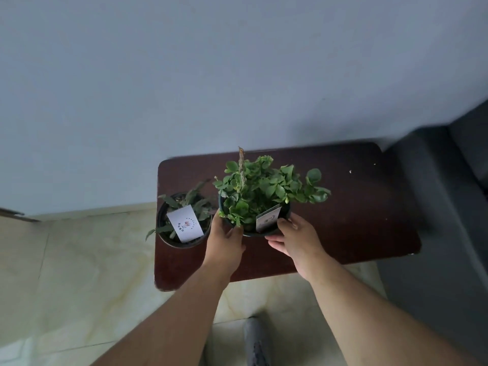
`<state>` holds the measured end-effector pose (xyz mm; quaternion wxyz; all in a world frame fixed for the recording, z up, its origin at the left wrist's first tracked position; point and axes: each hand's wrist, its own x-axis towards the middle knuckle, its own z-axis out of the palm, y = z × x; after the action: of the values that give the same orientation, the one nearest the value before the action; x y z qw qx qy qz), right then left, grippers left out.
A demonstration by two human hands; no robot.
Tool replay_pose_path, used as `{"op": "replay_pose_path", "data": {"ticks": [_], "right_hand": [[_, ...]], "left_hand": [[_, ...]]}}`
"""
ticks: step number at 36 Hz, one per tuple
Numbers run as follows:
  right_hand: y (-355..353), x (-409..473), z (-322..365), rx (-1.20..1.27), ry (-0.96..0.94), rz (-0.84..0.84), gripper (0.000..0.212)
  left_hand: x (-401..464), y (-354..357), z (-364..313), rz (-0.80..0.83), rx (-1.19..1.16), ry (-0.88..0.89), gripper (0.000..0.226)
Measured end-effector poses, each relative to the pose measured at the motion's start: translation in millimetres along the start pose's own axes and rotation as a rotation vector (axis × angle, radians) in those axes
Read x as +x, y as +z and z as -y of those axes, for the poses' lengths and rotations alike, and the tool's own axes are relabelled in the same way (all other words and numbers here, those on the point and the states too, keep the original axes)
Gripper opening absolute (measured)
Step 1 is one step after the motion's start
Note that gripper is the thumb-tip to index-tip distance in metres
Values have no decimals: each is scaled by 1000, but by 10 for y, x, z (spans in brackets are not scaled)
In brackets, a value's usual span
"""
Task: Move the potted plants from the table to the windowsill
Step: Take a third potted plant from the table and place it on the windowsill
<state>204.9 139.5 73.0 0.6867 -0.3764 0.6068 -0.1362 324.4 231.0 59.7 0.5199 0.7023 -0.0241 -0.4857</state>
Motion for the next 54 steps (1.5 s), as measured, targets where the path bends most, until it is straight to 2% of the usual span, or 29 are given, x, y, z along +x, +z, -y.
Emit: {"op": "replay_pose_path", "data": {"ticks": [6, 10, 13, 18, 20, 22, 25, 29, 33, 37, 47, 54], "right_hand": [[-57, -85, 21, -10, -18, -19, 24], [-143, -289, 62, 13, -19, -31, 24], [-190, -603, 182, 11, -38, -50, 27], [-220, -1231, 438, -153, -204, -90, 21], [-150, -1548, 604, -210, -290, -95, 27], [-72, -1772, 736, -213, -356, -82, 35], [46, -2149, 949, -211, -463, 12, 20], [319, -2567, 1124, -248, -547, 154, 16], [708, -2953, 1258, -285, -602, 300, 35], [1197, -3253, 1279, -358, -669, 455, 26], [2658, -4180, 666, -416, -719, 826, 26], [3640, -4907, -76, -497, -683, 1042, 39]], "left_hand": [[-66, 29, -20, 2, -22, 34, 29], [-265, 41, -87, 38, -25, 51, 41], [-531, -16, -194, 72, -2, 85, 36], [-1142, -211, -496, 100, 6, 191, 36], [-1437, -333, -639, 111, -33, 259, 27], [-1659, -422, -740, 108, -75, 311, 28], [-2005, -573, -870, 13, -169, 380, 33], [-2390, -839, -1065, -85, -280, 483, 33], [-2739, -1207, -1235, -179, -372, 589, 37], [-3018, -1707, -1304, -312, -376, 641, 38], [-3826, -3205, -992, -684, -514, 739, 35], [-4452, -4305, -473, -889, -621, 770, 40]]}}
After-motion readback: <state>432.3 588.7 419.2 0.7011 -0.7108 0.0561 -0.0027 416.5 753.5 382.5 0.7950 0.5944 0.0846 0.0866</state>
